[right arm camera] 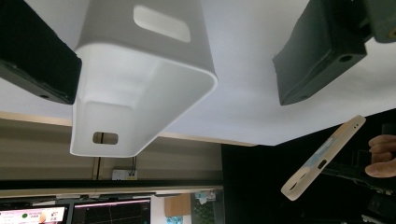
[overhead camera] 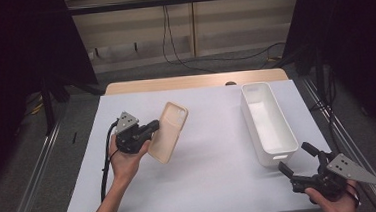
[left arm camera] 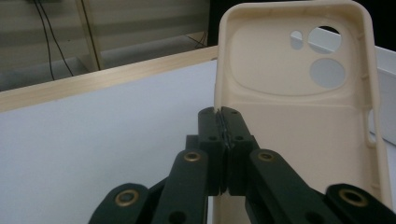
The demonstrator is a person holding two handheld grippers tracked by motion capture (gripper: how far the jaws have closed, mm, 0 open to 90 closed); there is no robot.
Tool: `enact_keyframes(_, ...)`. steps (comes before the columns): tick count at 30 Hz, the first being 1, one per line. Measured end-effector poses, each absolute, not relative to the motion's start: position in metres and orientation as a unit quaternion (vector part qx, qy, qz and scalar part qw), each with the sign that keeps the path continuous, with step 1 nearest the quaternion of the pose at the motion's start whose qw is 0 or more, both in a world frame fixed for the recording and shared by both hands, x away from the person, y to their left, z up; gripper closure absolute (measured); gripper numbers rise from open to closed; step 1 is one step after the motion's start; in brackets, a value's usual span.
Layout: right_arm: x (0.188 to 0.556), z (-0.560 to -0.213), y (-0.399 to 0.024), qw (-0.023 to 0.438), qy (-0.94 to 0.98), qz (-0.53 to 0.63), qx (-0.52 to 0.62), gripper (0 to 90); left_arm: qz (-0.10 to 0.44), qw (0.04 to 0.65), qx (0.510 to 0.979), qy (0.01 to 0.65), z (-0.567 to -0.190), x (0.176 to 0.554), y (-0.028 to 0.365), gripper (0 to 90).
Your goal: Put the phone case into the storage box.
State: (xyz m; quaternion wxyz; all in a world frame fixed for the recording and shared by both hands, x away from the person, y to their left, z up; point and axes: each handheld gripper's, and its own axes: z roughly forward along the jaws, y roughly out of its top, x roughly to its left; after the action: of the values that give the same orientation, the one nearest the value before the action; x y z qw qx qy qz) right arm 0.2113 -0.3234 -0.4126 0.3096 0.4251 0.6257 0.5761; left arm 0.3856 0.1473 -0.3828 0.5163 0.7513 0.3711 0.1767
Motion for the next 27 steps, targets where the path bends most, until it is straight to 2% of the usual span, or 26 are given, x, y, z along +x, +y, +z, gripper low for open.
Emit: enact_keyframes(27, 0.254, -0.394, -0.277, 0.287, 0.647, 0.590, 0.389, 3.5, 0.179, 0.526, 0.758, 0.342, -0.379, 0.378, 0.101, 88.5)
